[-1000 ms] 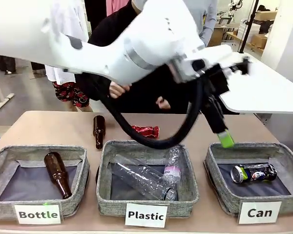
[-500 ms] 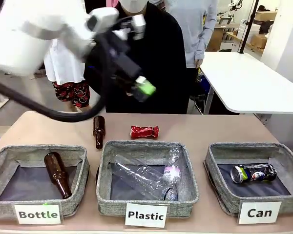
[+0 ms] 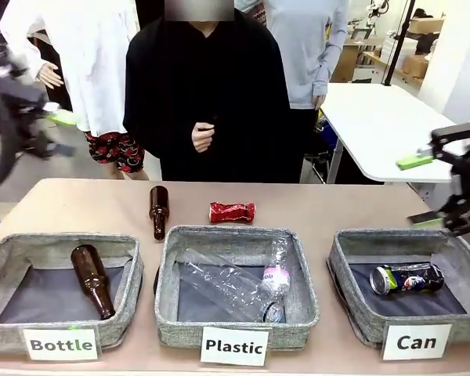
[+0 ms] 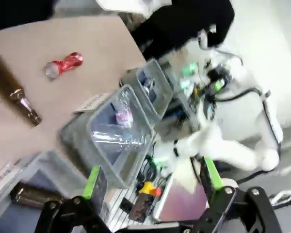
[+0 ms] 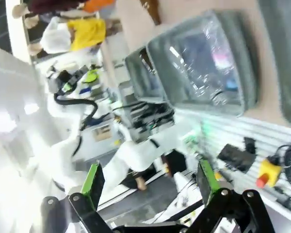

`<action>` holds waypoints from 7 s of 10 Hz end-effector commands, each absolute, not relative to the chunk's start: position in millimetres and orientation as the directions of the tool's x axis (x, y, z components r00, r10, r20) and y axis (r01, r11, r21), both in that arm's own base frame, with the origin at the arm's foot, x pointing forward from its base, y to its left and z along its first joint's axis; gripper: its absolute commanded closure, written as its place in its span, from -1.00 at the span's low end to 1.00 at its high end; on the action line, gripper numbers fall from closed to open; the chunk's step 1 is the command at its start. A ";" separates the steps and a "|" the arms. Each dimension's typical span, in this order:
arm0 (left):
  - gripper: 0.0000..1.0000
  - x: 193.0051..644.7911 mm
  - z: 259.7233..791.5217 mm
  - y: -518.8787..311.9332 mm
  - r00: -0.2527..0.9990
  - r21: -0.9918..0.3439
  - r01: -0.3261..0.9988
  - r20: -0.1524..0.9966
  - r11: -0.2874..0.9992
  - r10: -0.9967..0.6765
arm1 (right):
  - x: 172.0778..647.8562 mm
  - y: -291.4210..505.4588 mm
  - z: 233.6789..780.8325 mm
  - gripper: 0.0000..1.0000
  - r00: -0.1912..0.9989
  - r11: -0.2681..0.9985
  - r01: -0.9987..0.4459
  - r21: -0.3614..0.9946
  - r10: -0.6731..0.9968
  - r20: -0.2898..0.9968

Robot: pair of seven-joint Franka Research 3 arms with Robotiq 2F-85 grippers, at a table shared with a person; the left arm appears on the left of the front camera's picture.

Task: Sort the can waste into the basket.
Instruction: Pick up the can waste from the table and place it in the right Fabric basket.

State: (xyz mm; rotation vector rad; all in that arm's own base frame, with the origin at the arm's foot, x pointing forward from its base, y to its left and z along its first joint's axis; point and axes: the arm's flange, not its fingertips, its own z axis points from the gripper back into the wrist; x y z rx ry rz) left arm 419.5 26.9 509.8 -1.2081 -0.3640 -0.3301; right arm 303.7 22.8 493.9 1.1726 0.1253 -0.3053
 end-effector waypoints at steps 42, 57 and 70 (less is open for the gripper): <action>-1.00 323.1 478.5 219.8 0.879 -0.911 0.357 0.402 0.206 0.256 | 549.3 337.8 441.1 -1.00 0.986 0.989 0.048 0.139 -0.070 0.151; -1.00 335.7 400.4 115.6 0.962 -0.955 0.193 0.230 0.226 0.147 | 595.2 394.3 419.3 -1.00 0.498 0.501 -0.865 -0.024 0.863 0.089; -1.00 335.7 400.4 115.6 0.962 -0.955 0.193 0.230 0.226 0.147 | 554.7 359.8 373.0 -1.00 0.009 0.012 -0.995 -0.102 0.999 0.033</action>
